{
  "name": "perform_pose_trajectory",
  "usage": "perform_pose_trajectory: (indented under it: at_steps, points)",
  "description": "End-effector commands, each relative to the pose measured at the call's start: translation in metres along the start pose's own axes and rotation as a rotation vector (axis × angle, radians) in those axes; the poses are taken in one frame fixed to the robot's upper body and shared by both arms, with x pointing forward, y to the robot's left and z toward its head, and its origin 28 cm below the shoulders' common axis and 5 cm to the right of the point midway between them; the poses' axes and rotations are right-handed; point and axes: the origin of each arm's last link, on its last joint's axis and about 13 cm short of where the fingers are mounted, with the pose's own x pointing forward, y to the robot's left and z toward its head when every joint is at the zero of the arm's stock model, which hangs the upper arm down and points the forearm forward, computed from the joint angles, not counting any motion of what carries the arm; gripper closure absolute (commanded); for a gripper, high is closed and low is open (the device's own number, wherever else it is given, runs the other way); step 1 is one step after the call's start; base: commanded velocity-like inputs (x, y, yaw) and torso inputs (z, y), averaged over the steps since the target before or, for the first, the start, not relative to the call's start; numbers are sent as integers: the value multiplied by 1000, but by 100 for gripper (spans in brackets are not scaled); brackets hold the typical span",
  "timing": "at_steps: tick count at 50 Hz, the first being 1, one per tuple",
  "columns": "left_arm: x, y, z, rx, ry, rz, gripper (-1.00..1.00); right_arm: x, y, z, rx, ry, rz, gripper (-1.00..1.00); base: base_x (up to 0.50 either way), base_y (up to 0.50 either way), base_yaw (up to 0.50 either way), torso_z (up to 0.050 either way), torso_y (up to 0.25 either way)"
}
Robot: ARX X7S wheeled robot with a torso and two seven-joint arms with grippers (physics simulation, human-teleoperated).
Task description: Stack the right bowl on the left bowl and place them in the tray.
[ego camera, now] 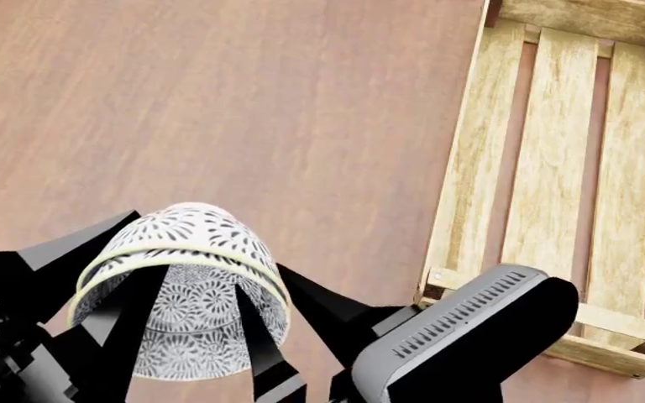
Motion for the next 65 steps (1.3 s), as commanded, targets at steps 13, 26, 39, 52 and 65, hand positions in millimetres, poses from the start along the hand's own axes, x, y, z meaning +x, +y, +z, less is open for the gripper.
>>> perform_pose_trajectory:
  at_steps: [13, 26, 39, 52, 65]
  points:
    - [6, 12, 3, -3, -67, 101, 100, 5, -2, -2, 38, -36, -1, 100, 0, 0, 0, 1, 1]
    - [4, 7, -5, 98, -15, 106, -100, 6, -2, -4, 41, -30, -33, 100, 0, 0, 0, 0, 1]
    - [3, 5, -9, 98, -8, 92, -100, 5, -2, -7, 57, -35, -41, 100, 0, 0, 0, 1, 1]
    - [0, -2, -13, 88, -6, 71, -100, 6, -9, -11, 74, -26, -85, 100, 0, 0, 0, 0, 1]
    - [-8, -9, -20, 72, -1, 62, -100, 14, -16, -8, 85, -27, -117, 100, 0, 0, 0, 1, 1]
